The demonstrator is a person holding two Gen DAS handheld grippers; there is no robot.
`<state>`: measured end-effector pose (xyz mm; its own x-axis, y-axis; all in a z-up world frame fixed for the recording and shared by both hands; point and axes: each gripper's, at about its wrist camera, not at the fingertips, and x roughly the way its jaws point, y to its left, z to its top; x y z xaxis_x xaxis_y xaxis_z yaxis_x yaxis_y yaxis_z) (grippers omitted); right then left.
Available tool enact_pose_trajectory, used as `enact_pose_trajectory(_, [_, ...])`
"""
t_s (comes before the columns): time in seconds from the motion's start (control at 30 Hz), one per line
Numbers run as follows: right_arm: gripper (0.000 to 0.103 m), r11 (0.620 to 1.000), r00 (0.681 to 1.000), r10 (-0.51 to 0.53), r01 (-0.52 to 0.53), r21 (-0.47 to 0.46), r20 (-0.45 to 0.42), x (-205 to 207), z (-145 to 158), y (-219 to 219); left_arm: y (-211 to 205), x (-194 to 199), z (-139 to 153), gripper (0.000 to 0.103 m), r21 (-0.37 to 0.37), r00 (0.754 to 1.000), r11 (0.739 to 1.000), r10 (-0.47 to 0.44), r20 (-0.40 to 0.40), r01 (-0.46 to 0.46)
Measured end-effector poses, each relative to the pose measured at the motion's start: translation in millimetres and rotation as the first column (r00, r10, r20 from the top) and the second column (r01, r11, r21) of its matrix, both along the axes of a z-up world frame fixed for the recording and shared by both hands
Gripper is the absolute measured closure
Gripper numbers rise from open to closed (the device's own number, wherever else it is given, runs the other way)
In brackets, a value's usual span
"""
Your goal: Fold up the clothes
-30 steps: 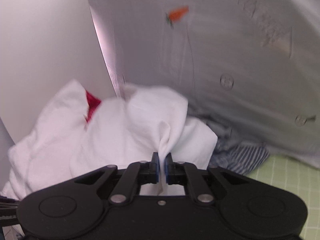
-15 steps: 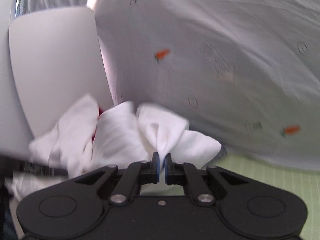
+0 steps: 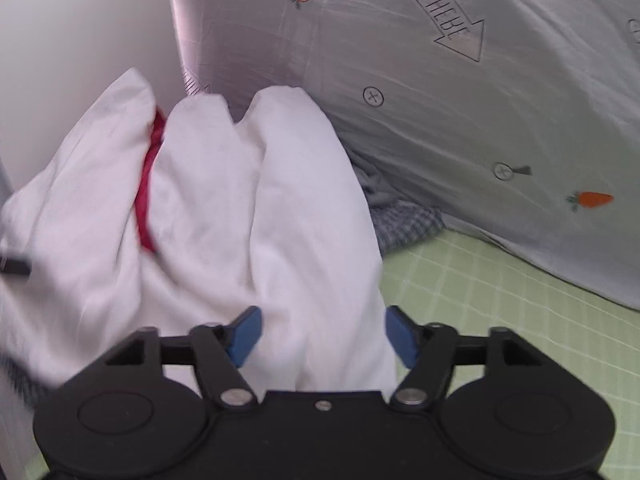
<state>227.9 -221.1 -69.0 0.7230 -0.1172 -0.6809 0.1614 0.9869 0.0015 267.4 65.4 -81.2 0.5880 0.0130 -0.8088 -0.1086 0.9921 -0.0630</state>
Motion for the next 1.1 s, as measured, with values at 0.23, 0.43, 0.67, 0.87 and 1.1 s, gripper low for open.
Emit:
enact_pose_trajectory(0.23, [0.01,0.999,0.999,-0.008,0.006,-0.052,-0.035,60.6,-21.1,0.2,48.5,31.8,-19.6,0.016,-0.074,0.995,0.993,0.096,0.013,-0.095])
enact_pose_trajectory(0.43, [0.006,1.0,0.998,-0.017,0.017,-0.01,-0.064,89.7,-37.0,-10.0,80.6,58.8,-17.4,0.012,-0.063,0.983,0.989,0.141,0.115,-0.135])
enact_pose_trajectory(0.67, [0.001,1.0,0.997,-0.029,0.03,0.008,-0.075,98.7,-44.2,-14.6,106.1,93.3,-28.4,0.008,-0.168,0.977,0.976,0.165,0.135,-0.141])
enact_pose_trajectory(0.87, [0.006,0.998,0.996,-0.023,0.028,0.053,-0.083,103.0,-47.0,-18.5,99.4,114.6,-36.3,0.006,-0.183,0.976,0.97,0.185,0.116,-0.162])
enact_pose_trajectory(1.1, [0.046,0.988,0.997,-0.002,0.013,0.151,-0.072,95.7,-46.0,-18.1,72.1,122.3,-36.0,0.045,-0.075,0.984,0.988,0.144,0.103,-0.136])
